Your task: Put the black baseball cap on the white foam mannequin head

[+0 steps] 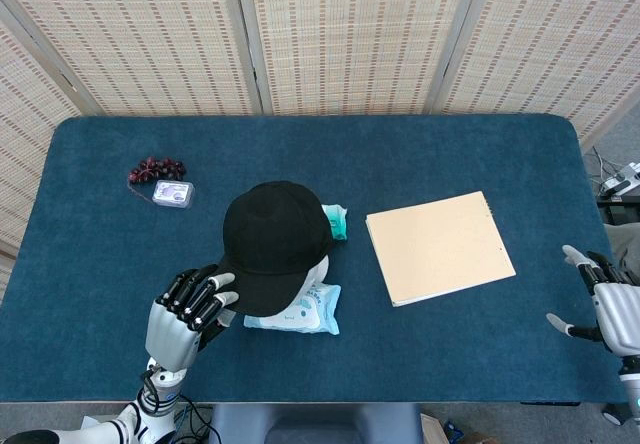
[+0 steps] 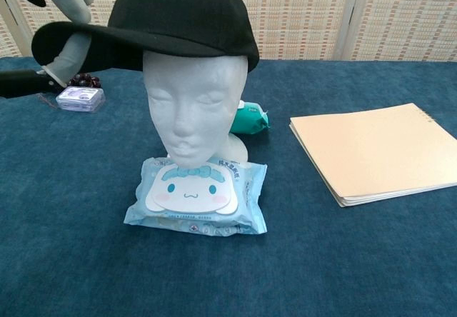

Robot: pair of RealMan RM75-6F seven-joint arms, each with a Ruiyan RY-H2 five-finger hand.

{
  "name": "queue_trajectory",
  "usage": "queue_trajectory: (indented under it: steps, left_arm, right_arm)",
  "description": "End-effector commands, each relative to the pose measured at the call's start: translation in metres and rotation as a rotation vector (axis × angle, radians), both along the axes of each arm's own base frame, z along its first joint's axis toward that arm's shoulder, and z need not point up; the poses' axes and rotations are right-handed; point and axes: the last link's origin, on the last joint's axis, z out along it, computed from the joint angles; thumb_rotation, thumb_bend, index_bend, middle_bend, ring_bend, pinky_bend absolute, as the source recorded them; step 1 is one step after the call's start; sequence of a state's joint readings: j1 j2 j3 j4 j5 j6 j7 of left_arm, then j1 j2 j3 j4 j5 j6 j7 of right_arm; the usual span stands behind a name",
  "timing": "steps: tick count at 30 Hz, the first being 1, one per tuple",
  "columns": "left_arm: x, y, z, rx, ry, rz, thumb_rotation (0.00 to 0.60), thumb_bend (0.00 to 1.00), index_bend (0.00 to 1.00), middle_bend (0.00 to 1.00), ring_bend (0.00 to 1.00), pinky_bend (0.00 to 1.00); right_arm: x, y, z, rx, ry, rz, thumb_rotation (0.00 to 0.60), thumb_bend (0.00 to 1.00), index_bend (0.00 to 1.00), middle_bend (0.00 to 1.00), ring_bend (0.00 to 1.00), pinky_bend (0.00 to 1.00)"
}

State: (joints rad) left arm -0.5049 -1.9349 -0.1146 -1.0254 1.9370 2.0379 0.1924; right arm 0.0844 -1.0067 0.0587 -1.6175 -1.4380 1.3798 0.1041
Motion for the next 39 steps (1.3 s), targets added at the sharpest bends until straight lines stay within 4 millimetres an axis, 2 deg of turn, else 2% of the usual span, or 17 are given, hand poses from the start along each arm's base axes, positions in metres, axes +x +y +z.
queue_trajectory:
  steps: [1, 6, 13, 39]
  left_arm:
    - [0.0, 0.0, 0.0, -0.004, 0.0, 0.002, 0.6, 0.37, 0.59, 0.46, 0.34, 0.45]
    - [-0.001, 0.0, 0.0, -0.013, 0.001, 0.007, 0.6, 0.37, 0.48, 0.46, 0.34, 0.45]
    - [-0.005, 0.0, 0.003, -0.042, -0.006, 0.027, 0.6, 0.37, 0.4, 0.46, 0.34, 0.45]
    - [-0.026, -0.015, 0.01, -0.081, -0.043, 0.045, 0.6, 0.37, 0.39, 0.46, 0.34, 0.45]
  right_arm:
    - [0.0, 0.0, 0.0, 0.0, 0.001, 0.0, 0.6, 0.0, 0.06, 0.24, 0.11, 0.37]
    - [0.0, 0.0, 0.0, 0.004, 0.006, 0.002, 0.6, 0.0, 0.06, 0.24, 0.11, 0.37]
    - [0.0, 0.001, 0.001, 0.001, -0.002, 0.003, 0.6, 0.0, 0.06, 0.24, 0.11, 0.37]
    - [0.001, 0.002, 0.001, 0.003, -0.002, 0.007, 0.6, 0.0, 0.06, 0.25, 0.11, 0.37]
